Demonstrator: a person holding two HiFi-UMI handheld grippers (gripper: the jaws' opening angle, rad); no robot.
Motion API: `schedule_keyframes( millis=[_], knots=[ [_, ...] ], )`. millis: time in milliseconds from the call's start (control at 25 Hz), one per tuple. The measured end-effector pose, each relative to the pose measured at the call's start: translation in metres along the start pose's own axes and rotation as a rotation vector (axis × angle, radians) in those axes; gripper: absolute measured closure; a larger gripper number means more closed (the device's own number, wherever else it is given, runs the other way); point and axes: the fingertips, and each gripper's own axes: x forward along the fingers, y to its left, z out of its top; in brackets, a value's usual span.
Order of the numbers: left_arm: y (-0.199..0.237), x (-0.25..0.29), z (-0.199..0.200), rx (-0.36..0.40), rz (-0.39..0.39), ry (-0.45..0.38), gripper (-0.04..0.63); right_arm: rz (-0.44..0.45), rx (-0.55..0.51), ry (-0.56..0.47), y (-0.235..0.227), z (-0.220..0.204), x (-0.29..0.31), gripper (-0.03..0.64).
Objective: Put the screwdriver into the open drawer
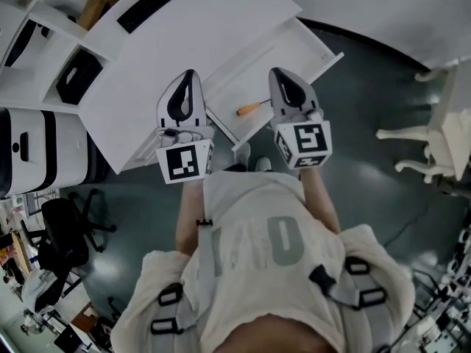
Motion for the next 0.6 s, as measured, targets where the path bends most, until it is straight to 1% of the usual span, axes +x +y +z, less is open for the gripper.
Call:
schedule_keyframes(
  millis=[200, 280, 360, 600],
  knots=[
    [-0.009, 0.008, 0.003, 0.010, -0.030, -0.008, 0.591, -0.013, -0.016, -0.024, -0.004, 0.004, -0.001, 0.612],
    [-0.011, 0.009, 0.004, 0.002, -0.033, -0.012, 0.591, -0.020, -0.014, -0.025, -0.004, 0.006, 0.000, 0.612],
    [-0.012, 0.009, 0.002, 0.000, -0.036, -0.007, 0.591, -0.007, -0.008, -0.027, 0.000, 0.008, 0.001, 0.612],
    [-0.011, 0.012, -0.001, 0.000, -0.032, 0.005, 0.591, 0.002, -0.036, -0.028, 0.002, 0.011, 0.004, 0.612]
  ],
)
